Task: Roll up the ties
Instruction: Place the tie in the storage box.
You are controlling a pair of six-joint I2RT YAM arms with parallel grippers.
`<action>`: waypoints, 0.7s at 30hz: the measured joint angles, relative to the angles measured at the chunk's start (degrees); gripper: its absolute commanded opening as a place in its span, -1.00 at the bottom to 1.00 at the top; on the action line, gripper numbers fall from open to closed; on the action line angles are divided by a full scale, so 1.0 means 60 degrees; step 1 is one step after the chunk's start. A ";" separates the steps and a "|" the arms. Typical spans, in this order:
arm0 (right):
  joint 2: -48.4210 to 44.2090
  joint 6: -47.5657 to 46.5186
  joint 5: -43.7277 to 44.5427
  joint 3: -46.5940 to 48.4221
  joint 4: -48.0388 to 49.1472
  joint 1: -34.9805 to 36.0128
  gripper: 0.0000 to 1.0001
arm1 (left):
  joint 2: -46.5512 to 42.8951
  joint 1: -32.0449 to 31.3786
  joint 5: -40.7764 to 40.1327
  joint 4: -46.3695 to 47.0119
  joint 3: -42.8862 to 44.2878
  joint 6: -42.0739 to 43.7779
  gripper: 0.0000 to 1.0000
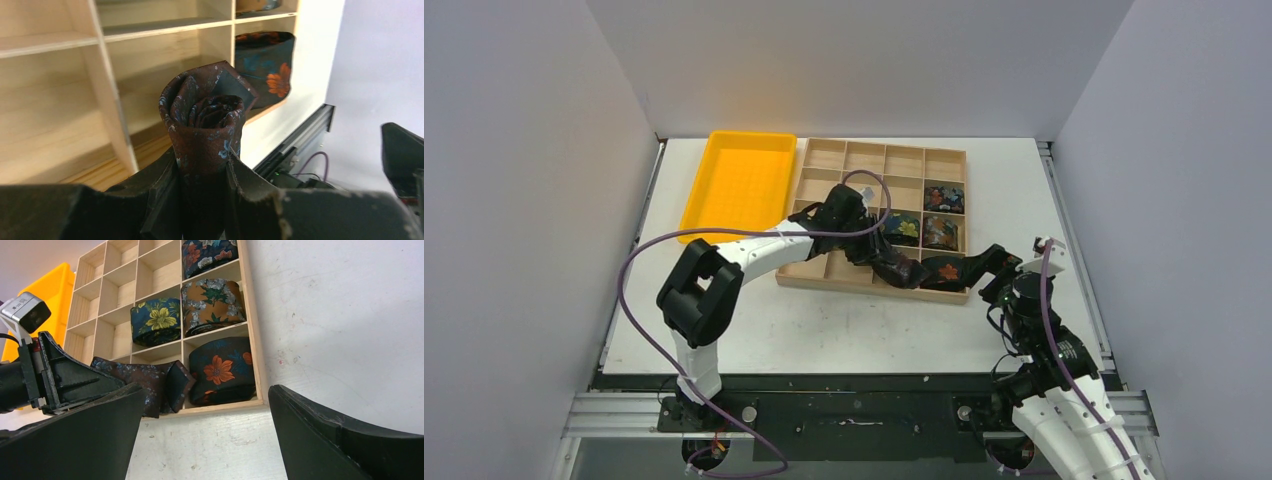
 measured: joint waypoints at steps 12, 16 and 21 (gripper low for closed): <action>0.0087 0.0004 -0.0025 -0.0084 0.0004 0.0000 0.96 | 0.0623 -0.0178 -0.2000 -0.2452 0.1792 0.1308 -1.00; 0.0087 0.0004 -0.0025 -0.0084 0.0004 0.0000 0.96 | 0.1104 -0.0561 -0.2922 -0.3078 0.2557 0.1628 -1.00; 0.0124 0.0004 -0.0025 -0.0084 0.0004 0.0000 0.96 | 0.1552 -0.1104 -0.4029 -0.3759 0.3071 0.1934 -1.00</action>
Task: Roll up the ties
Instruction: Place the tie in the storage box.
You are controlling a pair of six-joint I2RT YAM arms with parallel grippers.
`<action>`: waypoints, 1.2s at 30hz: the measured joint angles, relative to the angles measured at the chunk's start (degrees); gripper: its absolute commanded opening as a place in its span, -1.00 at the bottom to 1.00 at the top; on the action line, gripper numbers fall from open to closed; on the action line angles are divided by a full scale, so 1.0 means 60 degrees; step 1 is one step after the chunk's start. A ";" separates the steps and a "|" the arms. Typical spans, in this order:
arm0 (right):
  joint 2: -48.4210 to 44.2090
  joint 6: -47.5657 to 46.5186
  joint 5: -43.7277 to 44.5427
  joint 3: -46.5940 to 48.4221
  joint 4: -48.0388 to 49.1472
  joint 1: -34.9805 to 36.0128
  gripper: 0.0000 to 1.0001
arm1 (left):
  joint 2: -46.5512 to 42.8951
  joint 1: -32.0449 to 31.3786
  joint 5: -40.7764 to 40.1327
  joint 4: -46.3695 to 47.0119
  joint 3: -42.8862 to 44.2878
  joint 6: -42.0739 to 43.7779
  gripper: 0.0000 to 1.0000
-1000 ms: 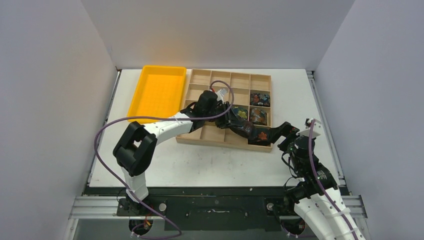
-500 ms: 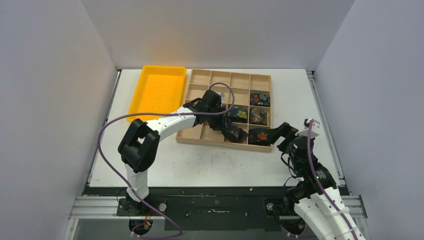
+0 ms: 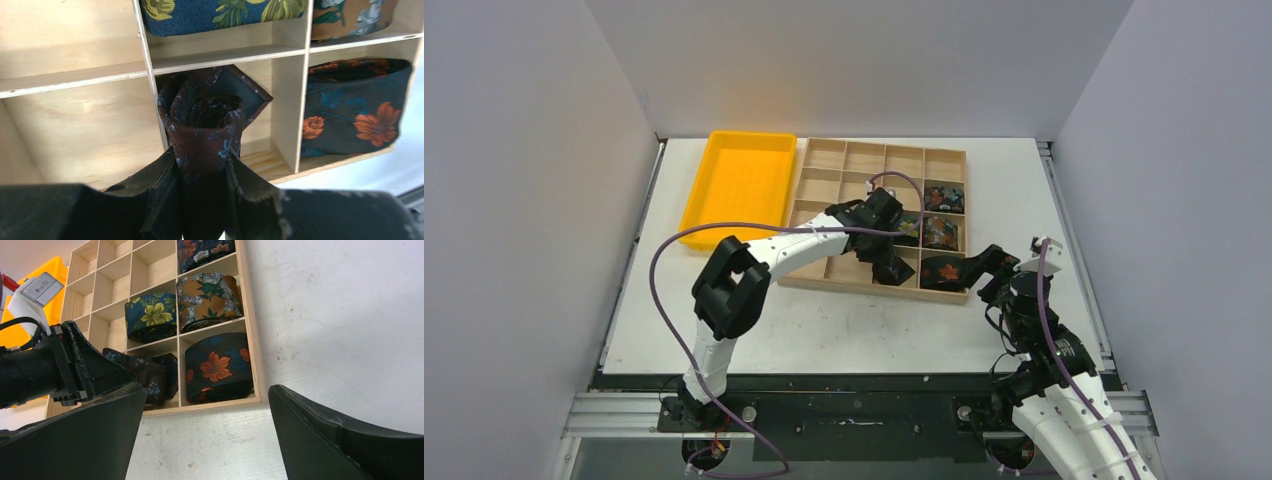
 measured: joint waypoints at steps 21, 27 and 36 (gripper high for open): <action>0.0029 0.0000 0.0000 -0.0127 0.0004 0.0000 0.96 | 0.0976 -0.1118 -0.2364 -0.1129 0.1406 0.0299 -0.15; 0.0029 0.0000 0.0000 -0.0127 0.0004 0.0000 0.96 | 0.0976 -0.1126 -0.2102 -0.1009 0.1406 0.0240 0.14; 0.0029 -0.0004 0.0000 -0.0127 0.0004 0.0000 0.96 | 0.0929 -0.1133 -0.1927 -0.0929 0.1311 0.0251 0.46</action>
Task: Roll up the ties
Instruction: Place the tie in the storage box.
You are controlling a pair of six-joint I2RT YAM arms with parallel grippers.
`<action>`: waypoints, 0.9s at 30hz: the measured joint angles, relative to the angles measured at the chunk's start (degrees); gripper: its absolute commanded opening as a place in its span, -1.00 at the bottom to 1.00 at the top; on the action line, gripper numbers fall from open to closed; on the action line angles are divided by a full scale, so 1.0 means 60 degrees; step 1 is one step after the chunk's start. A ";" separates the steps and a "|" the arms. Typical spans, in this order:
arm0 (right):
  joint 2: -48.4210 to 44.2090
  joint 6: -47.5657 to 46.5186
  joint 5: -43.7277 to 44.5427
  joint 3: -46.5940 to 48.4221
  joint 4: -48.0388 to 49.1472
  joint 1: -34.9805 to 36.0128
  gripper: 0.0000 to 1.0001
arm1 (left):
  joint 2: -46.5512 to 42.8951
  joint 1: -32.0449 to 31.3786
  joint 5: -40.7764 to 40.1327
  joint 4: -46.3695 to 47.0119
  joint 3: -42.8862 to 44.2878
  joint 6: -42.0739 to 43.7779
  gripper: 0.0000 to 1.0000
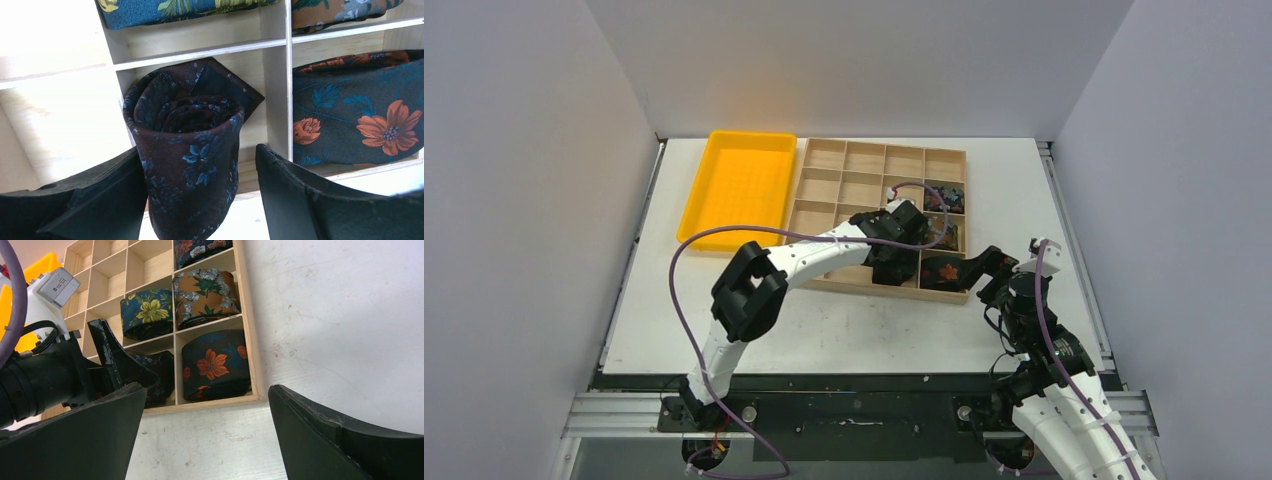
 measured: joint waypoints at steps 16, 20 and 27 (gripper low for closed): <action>0.0000 0.0000 -0.0004 0.0000 0.0000 0.0000 0.96 | -0.1268 -0.0015 -0.0098 0.0087 -0.0579 0.0168 0.57; 0.0000 0.0000 -0.0011 0.0000 0.0000 0.0000 0.96 | -0.1690 -0.0018 -0.0306 0.0080 -0.0809 0.0328 0.54; 0.0000 0.0000 -0.0062 0.0000 0.0000 0.0000 0.96 | -0.2503 0.0186 -0.0251 0.0459 -0.1512 0.0568 -0.05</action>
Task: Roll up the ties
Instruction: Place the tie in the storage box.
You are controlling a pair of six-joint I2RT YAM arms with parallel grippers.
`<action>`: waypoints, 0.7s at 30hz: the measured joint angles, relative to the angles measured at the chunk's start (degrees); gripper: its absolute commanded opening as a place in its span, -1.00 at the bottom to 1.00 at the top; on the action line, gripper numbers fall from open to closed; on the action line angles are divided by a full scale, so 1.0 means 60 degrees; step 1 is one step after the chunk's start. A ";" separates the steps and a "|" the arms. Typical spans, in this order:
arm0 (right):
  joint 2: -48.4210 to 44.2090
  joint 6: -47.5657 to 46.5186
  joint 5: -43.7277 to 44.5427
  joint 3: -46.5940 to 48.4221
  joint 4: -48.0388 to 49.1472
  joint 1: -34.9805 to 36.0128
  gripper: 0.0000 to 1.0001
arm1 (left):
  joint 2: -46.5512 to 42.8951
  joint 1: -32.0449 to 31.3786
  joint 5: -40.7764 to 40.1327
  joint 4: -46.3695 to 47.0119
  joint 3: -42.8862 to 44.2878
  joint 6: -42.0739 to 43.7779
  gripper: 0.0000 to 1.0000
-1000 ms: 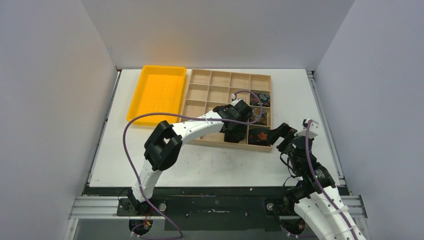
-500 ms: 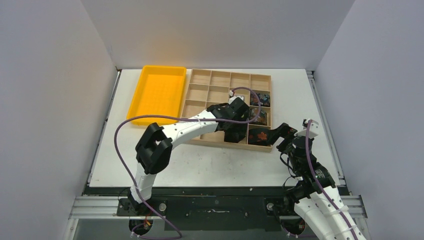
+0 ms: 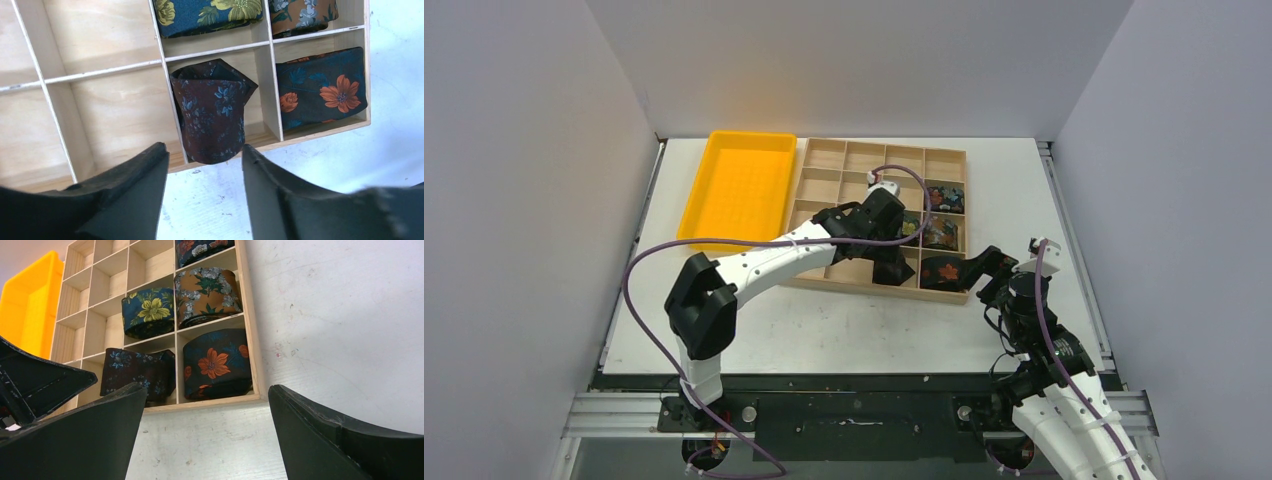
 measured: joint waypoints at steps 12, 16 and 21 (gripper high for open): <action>0.0000 0.0000 -0.0058 0.0000 0.0000 0.0007 0.96 | -0.0120 0.0415 0.1107 0.1096 -0.0696 0.0047 -0.49; 0.0000 -0.0004 -0.0120 0.0000 0.0000 0.0007 0.96 | -0.0051 0.0474 0.1315 0.1290 -0.0696 0.0109 -0.61; 0.0000 -0.0004 -0.0182 0.0000 0.0000 0.0018 0.96 | 0.0382 0.0510 0.1530 0.1541 -0.0696 0.0189 -0.68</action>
